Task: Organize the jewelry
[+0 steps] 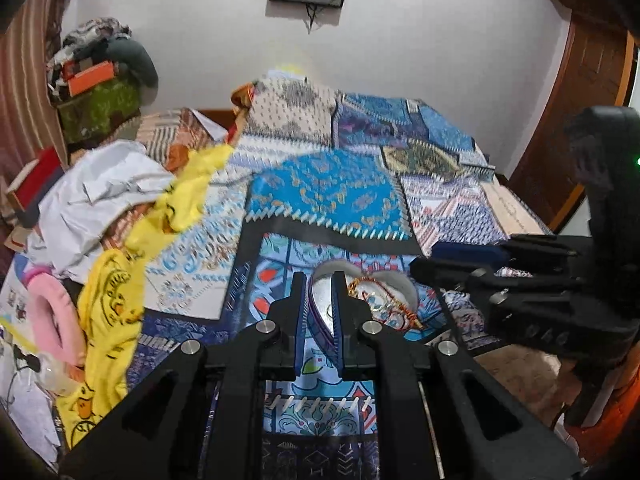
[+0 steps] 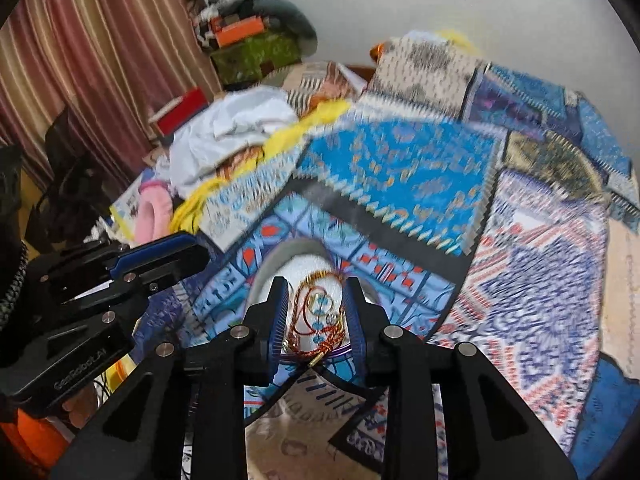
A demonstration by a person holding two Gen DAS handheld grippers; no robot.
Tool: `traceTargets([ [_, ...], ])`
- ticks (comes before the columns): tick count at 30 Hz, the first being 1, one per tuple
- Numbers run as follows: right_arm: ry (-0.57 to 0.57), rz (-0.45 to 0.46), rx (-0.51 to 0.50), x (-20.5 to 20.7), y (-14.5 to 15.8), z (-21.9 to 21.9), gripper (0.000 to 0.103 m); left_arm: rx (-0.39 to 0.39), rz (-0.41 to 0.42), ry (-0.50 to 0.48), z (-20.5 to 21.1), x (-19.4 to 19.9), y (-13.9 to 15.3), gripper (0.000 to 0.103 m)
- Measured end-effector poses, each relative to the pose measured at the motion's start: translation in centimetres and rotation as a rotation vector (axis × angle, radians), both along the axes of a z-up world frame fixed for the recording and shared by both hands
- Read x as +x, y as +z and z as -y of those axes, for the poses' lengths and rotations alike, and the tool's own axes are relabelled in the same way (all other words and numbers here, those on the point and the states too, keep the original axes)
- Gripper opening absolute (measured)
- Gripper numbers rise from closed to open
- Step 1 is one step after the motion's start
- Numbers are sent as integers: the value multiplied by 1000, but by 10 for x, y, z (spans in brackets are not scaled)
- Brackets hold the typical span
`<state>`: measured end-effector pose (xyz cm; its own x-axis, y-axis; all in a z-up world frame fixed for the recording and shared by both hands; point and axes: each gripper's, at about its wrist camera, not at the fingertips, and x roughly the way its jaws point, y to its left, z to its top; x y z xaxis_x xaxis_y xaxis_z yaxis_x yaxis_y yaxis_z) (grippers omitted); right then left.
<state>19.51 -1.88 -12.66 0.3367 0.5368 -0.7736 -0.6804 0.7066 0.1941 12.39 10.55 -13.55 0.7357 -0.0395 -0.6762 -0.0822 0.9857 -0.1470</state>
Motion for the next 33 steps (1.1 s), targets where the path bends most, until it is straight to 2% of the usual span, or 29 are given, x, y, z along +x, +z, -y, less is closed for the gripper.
traceTargets([
  [9,-95,263,138,-50,89,41,26,72,208,13,21,-45,76,13],
  [12,-132,363,207,-77,120,60,26,93,298,25,30,-68,102,28],
  [14,-154,421,233,-91,132,70,26,108,354,37,36,-84,117,49],
  [15,-173,463,251,-103,141,77,27,120,381,47,40,-93,124,55],
  [16,-183,488,262,-110,146,81,30,130,405,57,43,-101,130,62],
  [18,-209,538,282,-126,155,89,40,148,451,74,48,-117,140,65],
  [22,-281,649,306,-156,165,101,61,175,517,107,57,-141,154,90],
  [26,-327,711,303,-170,170,105,86,198,559,129,63,-156,160,100],
  [33,-356,752,289,-175,169,103,91,199,576,135,68,-169,161,101],
])
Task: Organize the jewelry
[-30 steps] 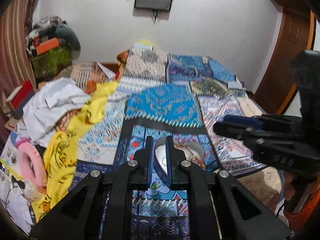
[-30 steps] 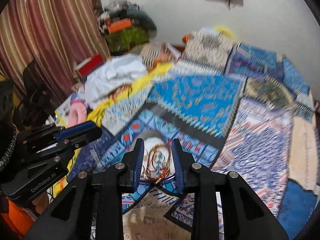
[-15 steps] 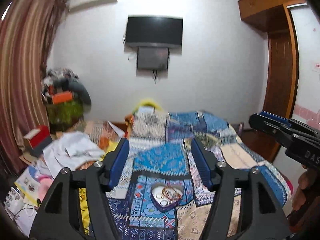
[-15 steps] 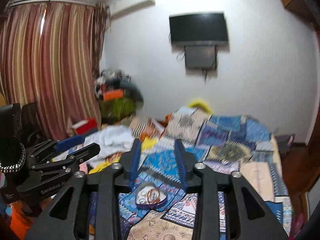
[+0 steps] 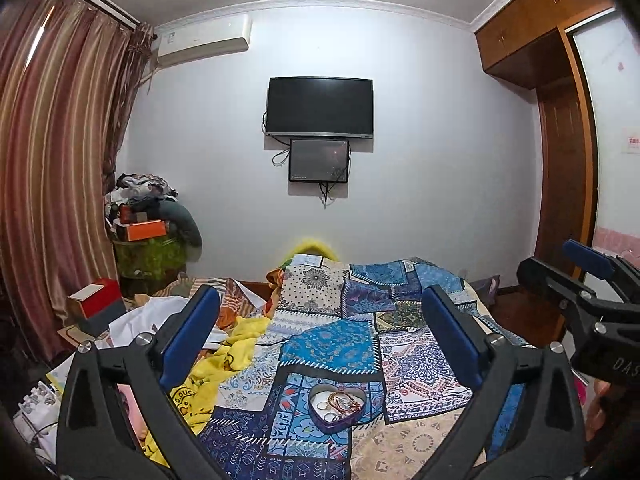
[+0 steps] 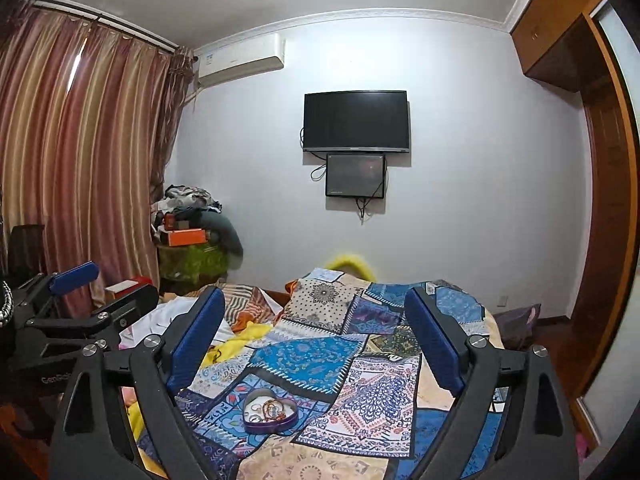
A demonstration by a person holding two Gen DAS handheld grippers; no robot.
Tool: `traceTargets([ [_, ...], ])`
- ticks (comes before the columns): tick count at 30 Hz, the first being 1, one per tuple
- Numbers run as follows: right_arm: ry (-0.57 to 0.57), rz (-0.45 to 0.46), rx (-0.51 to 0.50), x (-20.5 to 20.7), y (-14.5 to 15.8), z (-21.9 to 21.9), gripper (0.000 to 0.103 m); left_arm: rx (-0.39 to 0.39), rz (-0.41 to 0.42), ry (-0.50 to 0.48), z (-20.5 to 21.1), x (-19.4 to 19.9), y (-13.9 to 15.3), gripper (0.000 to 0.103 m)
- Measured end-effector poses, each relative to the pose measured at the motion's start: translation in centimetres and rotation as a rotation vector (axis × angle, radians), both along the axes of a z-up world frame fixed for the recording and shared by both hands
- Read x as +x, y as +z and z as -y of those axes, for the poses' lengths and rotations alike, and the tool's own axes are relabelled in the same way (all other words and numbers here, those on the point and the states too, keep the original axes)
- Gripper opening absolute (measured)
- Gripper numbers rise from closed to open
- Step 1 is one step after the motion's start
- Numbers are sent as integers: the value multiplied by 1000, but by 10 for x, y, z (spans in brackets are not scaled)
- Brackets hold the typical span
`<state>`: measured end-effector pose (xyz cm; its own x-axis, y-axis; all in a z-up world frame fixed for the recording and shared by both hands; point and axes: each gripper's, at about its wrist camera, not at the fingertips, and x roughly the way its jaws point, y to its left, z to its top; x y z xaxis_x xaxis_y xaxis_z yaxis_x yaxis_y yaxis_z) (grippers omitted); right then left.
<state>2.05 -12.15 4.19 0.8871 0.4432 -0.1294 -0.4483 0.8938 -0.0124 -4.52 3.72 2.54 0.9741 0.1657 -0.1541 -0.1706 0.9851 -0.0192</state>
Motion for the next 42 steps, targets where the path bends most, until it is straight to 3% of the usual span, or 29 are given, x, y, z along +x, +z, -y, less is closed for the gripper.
traceTargets([
  [42,28,-49,17,-9,-7,13,92,2,-4,-2,6,-4,-2,102],
])
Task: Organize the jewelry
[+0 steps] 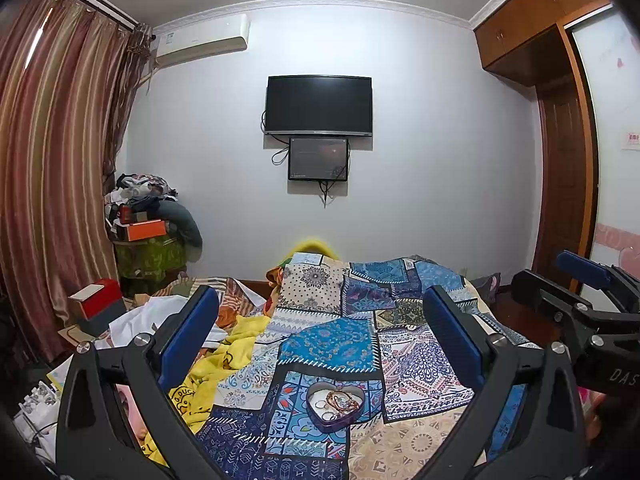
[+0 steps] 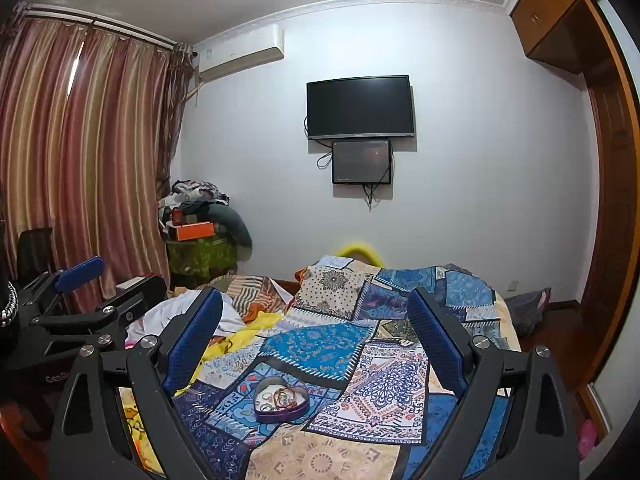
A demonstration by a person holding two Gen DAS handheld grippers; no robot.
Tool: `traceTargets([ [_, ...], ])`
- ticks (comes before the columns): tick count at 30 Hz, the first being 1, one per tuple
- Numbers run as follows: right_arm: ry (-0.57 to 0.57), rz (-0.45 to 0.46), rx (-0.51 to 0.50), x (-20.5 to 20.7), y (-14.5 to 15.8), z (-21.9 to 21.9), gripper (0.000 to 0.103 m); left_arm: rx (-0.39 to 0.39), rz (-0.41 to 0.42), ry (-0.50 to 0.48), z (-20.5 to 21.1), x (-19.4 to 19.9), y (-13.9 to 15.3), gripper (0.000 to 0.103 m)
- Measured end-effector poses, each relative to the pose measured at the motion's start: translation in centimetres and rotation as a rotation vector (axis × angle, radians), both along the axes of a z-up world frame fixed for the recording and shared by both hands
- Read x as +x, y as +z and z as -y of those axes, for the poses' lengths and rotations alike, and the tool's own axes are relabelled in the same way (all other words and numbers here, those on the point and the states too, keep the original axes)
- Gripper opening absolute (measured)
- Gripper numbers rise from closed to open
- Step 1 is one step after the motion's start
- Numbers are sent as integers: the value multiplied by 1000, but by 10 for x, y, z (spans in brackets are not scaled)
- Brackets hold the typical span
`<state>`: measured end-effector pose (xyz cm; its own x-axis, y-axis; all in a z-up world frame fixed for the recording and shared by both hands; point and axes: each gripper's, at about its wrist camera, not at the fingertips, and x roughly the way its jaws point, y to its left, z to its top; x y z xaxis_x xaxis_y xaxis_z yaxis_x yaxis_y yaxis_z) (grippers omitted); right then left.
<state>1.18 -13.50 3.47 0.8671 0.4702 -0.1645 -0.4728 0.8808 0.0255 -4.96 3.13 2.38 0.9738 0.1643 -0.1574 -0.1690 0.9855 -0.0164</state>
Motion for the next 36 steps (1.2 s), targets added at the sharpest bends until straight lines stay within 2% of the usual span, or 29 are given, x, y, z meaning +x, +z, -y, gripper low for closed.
traceTargets([
  [36,8,-14,-21,0,0,-3,92,-29,-6,-22,-5,5,-5,102],
])
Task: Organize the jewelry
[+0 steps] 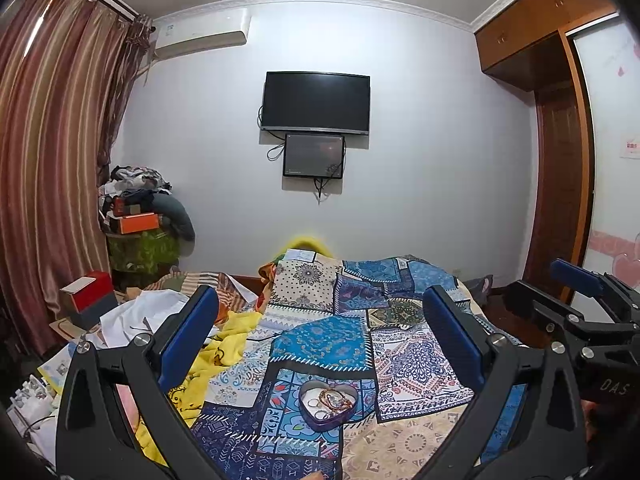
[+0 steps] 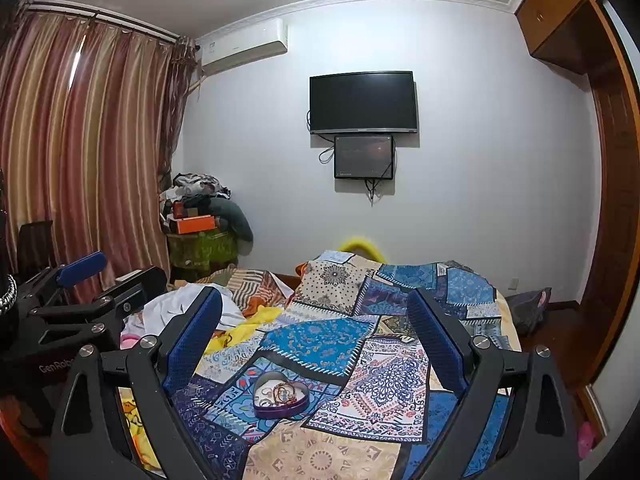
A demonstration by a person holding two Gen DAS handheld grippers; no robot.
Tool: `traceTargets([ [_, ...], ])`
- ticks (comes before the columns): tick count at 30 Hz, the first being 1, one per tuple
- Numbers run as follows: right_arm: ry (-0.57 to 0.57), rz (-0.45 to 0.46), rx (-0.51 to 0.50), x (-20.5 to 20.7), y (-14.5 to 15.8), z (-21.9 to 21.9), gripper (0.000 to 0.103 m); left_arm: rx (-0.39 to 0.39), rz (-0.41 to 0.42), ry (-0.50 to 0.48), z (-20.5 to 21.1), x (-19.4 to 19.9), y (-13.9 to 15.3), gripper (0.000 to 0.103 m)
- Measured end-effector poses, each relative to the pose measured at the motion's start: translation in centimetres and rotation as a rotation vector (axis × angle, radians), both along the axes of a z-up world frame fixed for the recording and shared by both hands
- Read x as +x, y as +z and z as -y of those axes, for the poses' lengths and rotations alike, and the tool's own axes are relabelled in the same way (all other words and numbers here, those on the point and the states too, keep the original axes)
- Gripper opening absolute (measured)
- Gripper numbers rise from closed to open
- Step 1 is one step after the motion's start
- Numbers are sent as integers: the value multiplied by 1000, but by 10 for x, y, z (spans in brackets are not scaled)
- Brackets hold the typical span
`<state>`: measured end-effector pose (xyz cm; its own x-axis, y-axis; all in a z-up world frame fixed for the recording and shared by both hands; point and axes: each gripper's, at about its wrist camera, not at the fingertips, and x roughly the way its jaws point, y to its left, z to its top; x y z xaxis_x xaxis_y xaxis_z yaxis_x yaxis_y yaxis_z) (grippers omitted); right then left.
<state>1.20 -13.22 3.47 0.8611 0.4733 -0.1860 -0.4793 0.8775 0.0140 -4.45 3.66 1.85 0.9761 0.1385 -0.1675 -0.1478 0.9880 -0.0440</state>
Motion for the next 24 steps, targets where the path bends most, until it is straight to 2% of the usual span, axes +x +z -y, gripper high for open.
traceTargets([
  [24,-13,-13,0,4,-2,-1,92,-9,-15,2,-6,5,-7,102],
])
